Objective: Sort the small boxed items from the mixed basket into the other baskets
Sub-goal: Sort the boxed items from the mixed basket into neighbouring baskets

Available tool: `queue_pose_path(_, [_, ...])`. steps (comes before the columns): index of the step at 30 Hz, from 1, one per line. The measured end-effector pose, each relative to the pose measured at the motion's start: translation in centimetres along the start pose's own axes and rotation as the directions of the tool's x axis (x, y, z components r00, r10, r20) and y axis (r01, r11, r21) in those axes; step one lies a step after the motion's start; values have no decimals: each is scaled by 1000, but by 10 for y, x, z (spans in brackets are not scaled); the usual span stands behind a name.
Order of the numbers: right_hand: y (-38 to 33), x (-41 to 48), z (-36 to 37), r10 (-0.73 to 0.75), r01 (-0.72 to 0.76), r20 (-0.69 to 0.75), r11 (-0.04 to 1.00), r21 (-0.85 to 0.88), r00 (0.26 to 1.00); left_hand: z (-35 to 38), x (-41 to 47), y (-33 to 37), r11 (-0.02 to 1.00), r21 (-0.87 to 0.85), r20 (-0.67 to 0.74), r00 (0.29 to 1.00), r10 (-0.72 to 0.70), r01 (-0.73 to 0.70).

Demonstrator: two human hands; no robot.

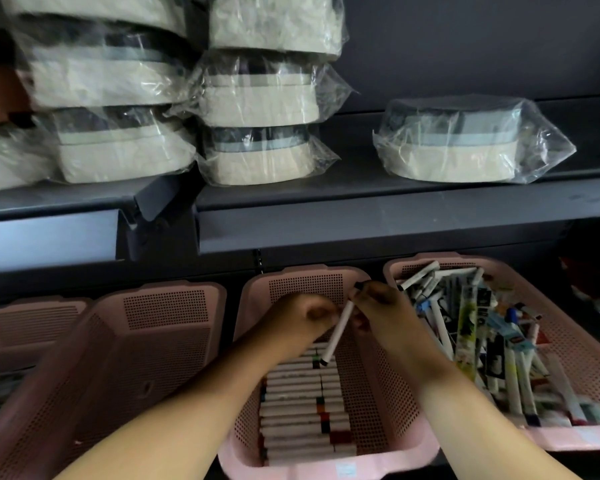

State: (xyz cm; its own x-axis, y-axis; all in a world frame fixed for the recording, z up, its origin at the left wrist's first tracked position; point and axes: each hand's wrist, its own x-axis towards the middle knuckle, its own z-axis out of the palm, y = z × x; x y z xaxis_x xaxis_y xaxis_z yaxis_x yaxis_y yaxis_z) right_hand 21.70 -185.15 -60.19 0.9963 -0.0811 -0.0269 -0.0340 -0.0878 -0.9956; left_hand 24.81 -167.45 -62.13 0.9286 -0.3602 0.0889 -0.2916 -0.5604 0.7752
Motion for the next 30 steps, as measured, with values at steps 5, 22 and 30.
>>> queue_pose_path(5, [1, -4, 3, -55, 57, 26, 996, -68, 998, -3, -2, 5, 994, 83, -77, 994, 76, -70])
queue_pose_path(22, [8, 9, 1, 91, -89, -78, 996, 31, 993, 20, 14, 7, 980, 183, -13, 996, 87, -83])
queue_pose_path(30, [10, 11, -8, 75, -74, -23, 997, 12, 997, 0, 31, -13, 909, 400, -21, 991, 135, -115])
